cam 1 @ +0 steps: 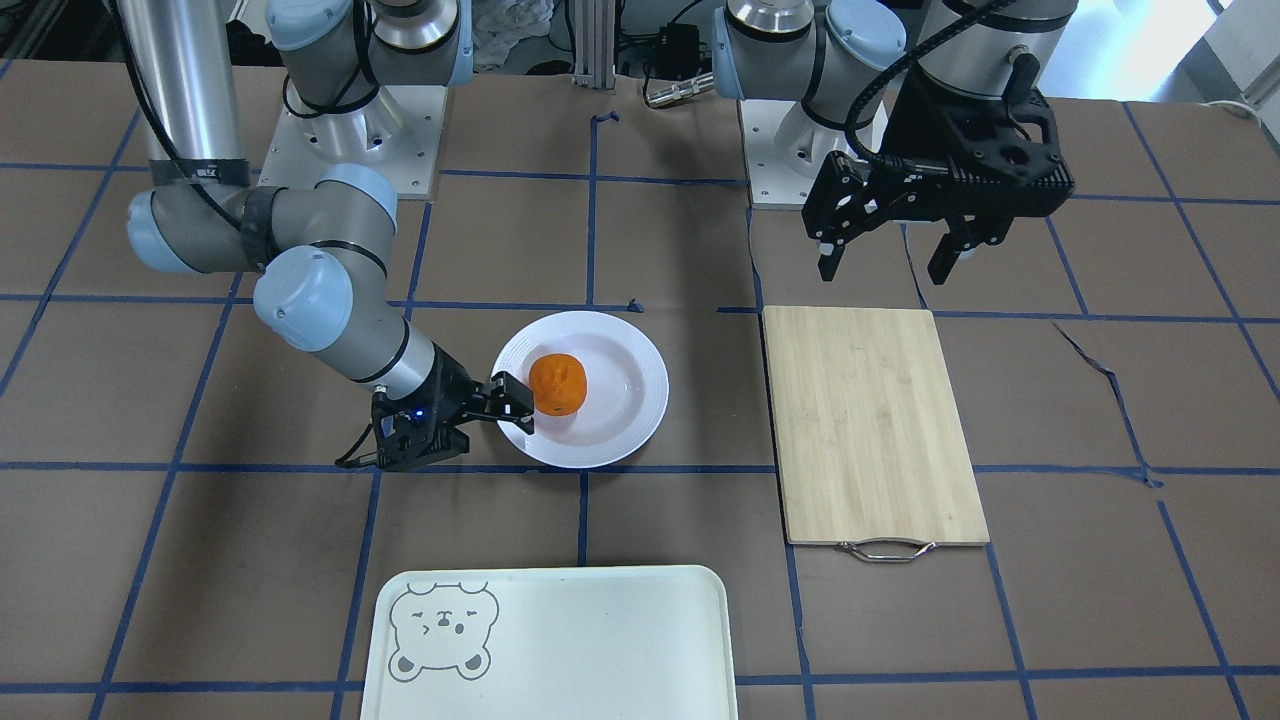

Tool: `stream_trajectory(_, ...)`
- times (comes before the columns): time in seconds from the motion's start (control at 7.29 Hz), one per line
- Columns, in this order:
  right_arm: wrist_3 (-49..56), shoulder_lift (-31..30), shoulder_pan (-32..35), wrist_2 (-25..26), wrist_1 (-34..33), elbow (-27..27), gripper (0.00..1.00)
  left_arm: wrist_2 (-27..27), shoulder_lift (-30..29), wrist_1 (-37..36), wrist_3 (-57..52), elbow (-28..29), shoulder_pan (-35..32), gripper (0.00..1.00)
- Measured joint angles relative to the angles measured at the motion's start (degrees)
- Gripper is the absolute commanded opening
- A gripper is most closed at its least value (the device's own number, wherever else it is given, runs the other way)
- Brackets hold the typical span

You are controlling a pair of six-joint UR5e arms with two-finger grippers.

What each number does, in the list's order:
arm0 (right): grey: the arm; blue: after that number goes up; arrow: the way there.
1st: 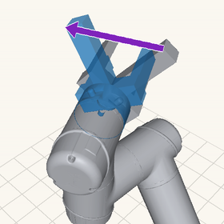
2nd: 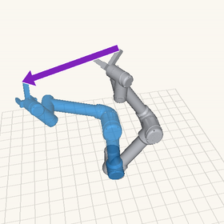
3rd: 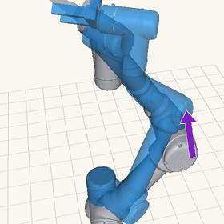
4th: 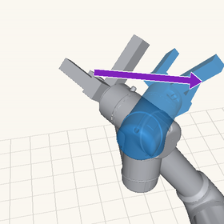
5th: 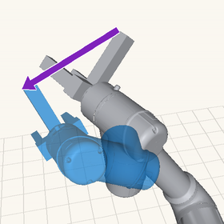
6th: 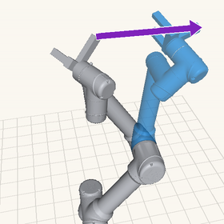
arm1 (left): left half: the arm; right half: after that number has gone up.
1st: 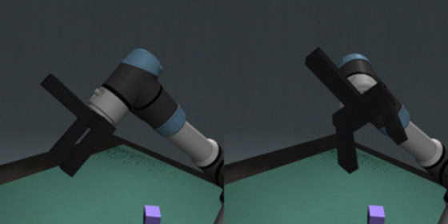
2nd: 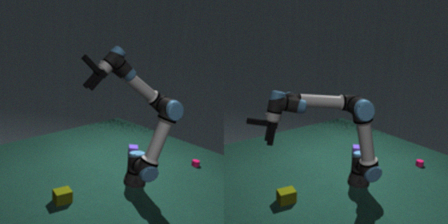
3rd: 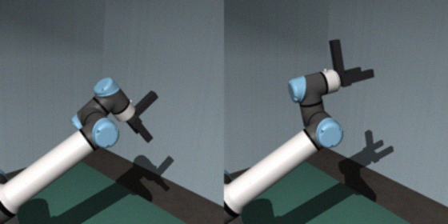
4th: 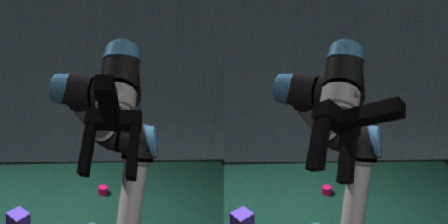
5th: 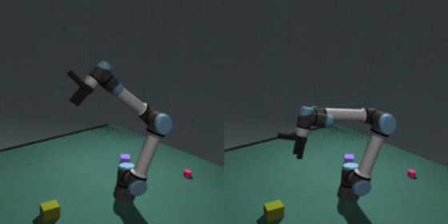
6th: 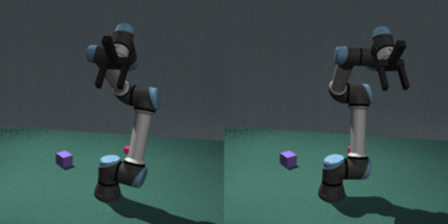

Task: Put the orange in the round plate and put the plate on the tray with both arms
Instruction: 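Reach the right gripper to the plate rim and grip it, then lift the plate with the right gripper and carry it onto the bear tray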

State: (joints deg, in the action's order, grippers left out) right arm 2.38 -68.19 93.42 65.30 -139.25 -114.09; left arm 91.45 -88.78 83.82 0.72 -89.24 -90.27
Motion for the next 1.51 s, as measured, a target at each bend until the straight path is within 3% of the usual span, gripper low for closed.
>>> stream_trajectory(0.41,0.9,1.9,1.4,-0.1,-1.6,-0.1,0.79,0.0,0.1,0.4,-0.5,0.0,0.2,1.00)
stream_trajectory(0.55,0.9,2.5,1.5,-0.1,-2.0,-0.1,0.72,0.0,0.2,0.9,-0.5,0.2,0.1,1.00)
stream_trajectory(0.69,0.8,2.8,1.5,-0.1,-2.1,-0.1,0.50,0.0,0.3,1.5,-0.5,0.3,0.0,1.00)
stream_trajectory(0.82,0.7,2.9,1.6,-0.1,-2.0,-0.1,0.21,0.0,0.4,2.1,-0.5,0.2,0.0,1.00)
stream_trajectory(0.96,0.7,2.9,1.6,0.0,-1.9,-0.1,0.01,0.0,0.5,2.5,-0.5,0.0,0.0,1.00)
stream_trajectory(1.51,0.4,2.5,1.5,0.1,-1.2,0.2,0.00,-0.1,0.6,4.6,-0.5,-0.5,0.1,1.00)
